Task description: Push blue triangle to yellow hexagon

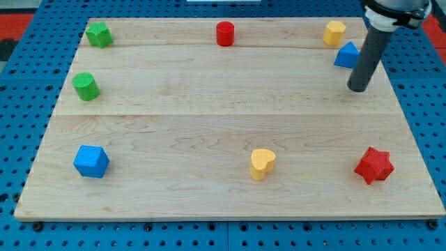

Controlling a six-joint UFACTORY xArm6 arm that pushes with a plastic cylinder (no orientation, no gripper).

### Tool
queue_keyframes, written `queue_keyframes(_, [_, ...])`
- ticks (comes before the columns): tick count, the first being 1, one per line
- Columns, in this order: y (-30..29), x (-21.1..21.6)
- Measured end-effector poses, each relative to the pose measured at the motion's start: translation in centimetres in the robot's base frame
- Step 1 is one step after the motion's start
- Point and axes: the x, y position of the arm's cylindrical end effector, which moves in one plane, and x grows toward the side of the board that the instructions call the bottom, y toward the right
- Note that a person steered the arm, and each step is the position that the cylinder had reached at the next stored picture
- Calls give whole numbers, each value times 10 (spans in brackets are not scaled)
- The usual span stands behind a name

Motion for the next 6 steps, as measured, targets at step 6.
queue_keyframes(6, [15, -70])
